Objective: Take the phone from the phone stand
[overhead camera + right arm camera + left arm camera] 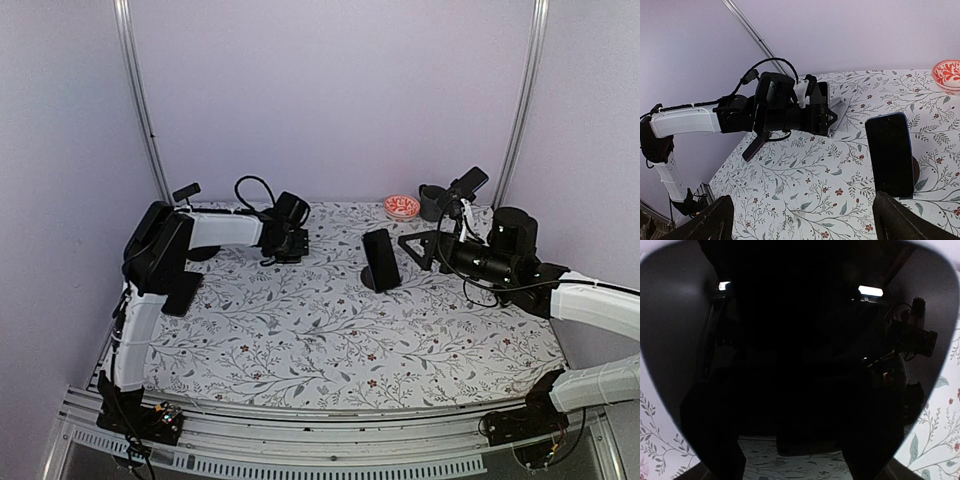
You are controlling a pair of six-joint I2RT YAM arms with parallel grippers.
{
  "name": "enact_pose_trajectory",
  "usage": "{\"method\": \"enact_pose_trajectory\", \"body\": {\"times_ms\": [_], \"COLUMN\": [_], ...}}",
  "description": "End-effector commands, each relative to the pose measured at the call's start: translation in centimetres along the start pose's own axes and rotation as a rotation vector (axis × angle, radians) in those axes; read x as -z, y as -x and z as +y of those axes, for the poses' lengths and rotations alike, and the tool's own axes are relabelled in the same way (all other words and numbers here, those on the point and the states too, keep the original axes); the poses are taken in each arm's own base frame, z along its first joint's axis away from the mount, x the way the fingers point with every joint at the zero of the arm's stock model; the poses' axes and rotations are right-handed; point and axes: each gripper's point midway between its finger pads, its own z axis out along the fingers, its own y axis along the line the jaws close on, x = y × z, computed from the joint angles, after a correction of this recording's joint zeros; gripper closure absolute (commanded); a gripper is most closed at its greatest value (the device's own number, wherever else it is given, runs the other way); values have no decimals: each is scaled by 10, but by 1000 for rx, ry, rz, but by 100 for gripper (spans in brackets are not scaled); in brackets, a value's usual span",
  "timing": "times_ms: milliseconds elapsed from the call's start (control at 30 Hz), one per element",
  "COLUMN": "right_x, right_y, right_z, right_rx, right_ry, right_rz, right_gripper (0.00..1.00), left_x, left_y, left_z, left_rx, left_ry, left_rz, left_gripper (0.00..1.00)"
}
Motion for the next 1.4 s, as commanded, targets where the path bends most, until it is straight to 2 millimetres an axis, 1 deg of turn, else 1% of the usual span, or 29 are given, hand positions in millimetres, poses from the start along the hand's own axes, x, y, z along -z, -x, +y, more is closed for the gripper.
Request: {"method": "enact_pose_trajectory", "body": {"times_ms": [0, 133, 333, 533, 667, 767, 833, 933, 1000, 1200, 1300, 1367], "right_x": [0, 0, -1, -2, -2, -2, -2, -2, -3, -3, -4, -3], "right_y": [0, -1, -1, -1, -2, -1, -2, -1, -1, -1, -2, -1], "right_z": [-6, -6, -5, -4, -4, -4, -3, -3, -3, -2, -3, -2], "right_rx": [-4, -6, -8, -10, -14, -14, -15, -16, -18, -17, -20, -21], "right_ry": [-15, -13, -10, -4, 0, 2, 3, 3, 5, 9, 9, 11], "right_rz": [-6, -4, -4, -2, 1, -1, 0, -1, -1, -1, 1, 0], "right_gripper": [1, 1, 1, 1, 1, 1, 1, 1, 1, 1, 1, 1], "left_x": [2, 6, 13, 16, 12, 10, 11, 14, 16, 26, 30, 32], "left_y": [-1, -4, -8, -6, -4, -5, -4, 0, 3, 16, 24, 30], "left_z": [45, 66, 97, 122, 125, 126, 124, 120, 119, 117, 116, 115], "left_rx": [22, 34, 29, 22, -10, -31, -37, -36, -33, -23, -22, -20], "left_ry": [103, 135, 164, 169, 145, 133, 115, 94, 91, 81, 85, 83], "left_rz": [21, 31, 42, 33, 36, 41, 44, 40, 39, 19, 4, -9], "left_gripper": [35, 40, 43, 44, 44, 41, 36, 23, 17, 4, 3, 4]}}
